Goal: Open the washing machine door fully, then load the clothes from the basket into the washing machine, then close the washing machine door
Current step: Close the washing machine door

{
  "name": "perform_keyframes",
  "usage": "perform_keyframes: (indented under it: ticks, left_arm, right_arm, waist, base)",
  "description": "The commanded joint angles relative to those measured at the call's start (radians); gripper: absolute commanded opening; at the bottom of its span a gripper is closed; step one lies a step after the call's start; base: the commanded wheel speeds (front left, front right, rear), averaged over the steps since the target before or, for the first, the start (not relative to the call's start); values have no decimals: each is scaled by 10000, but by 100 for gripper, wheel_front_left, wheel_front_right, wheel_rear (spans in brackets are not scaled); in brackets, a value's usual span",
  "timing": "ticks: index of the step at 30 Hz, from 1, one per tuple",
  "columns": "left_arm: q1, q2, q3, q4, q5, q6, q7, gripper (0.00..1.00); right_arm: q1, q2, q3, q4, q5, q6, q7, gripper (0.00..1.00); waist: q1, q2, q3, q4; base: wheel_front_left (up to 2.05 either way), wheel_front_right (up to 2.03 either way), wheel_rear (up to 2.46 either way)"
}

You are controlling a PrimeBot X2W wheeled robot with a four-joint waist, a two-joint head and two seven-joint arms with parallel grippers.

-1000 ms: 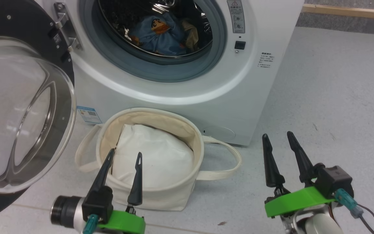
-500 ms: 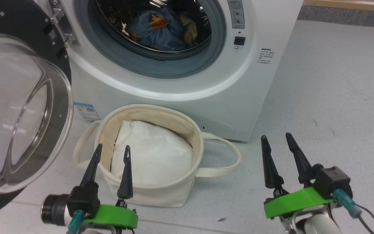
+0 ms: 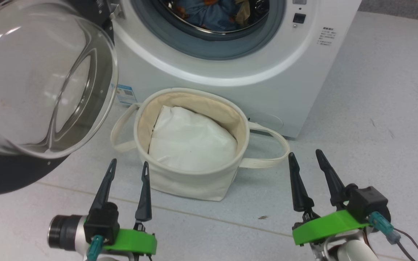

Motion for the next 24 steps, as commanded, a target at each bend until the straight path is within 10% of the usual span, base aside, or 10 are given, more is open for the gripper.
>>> perform_keyframes:
  ticks: [1, 15, 24]
  left_arm:
    - [-297, 2, 249, -372, 61, 84, -47, 100]
    - [-435, -16, -112, -408, 21, 193, -47, 100]
    - [-306, -42, -434, -592, -261, 531, -47, 100]
  right_arm:
    - [-210, 72, 241, -302, 14, 2, -48, 100]
    - [-330, 72, 213, -381, -120, 2, -48, 100]
    - [-394, 72, 403, -618, -439, 2, -48, 100]
  waist:
    - [1, 0, 12, 22]
    - [1, 0, 166, 544]
    - [1, 0, 180, 2053]
  base:
    - [-67, 67, 0]
    - [-9, 9, 0]
    - [0, 0, 0]
